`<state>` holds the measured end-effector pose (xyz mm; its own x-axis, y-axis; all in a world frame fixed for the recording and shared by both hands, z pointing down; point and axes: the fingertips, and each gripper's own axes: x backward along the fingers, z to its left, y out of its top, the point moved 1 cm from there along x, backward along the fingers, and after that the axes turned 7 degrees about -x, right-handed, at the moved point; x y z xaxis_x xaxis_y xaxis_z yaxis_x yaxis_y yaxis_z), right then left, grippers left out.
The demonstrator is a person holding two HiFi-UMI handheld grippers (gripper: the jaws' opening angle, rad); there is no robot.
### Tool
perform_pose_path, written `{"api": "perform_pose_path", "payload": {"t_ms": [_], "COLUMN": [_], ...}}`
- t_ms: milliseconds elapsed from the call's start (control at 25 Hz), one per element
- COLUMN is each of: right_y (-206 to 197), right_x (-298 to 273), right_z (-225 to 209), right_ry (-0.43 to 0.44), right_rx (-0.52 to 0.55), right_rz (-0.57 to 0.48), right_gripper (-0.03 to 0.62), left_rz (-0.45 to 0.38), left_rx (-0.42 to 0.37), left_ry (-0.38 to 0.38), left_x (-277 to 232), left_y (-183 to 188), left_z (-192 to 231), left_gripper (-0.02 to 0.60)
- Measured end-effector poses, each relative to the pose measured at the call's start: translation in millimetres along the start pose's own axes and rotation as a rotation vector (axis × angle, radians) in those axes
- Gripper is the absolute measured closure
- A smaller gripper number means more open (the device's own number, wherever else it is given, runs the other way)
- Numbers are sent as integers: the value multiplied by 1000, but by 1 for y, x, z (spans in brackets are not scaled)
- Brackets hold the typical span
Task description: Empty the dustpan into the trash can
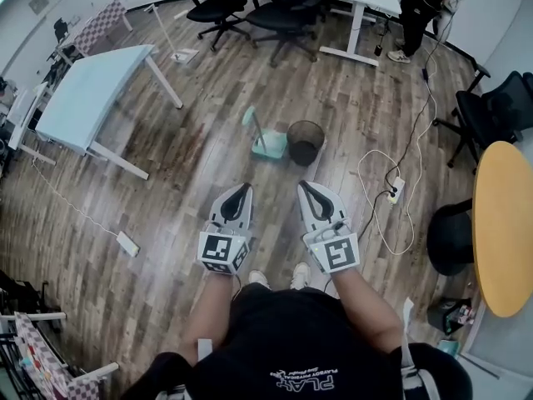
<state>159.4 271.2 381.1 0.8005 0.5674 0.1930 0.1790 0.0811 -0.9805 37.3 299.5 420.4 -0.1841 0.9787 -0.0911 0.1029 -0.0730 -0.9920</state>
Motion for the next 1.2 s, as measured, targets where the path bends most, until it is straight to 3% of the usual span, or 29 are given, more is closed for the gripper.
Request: {"api": "perform_pose_path", "payload": {"t_ms": [440,680,880,1200], "right_y": [-6,-9,-25,-42], "right_x": [-24,-68,-108,-166], "right_z": [-16,-19,-22,-22], "right_ry": [-2,18,16,-44], "right_rx": [14,-13,14,26], "right_rz": [43,-4,43,52], "right_gripper": [571,571,571,571], "left_rz": [12,20,22,4], "left_rx": [9,18,16,16], "left_ry": [-2,-23,-50,-127], "left_x": [-24,-53,-77,-103], "left_y": [-4,-7,-8,-12], "left_z": [8,40,78,122], "left_gripper": [555,555,555,555]}}
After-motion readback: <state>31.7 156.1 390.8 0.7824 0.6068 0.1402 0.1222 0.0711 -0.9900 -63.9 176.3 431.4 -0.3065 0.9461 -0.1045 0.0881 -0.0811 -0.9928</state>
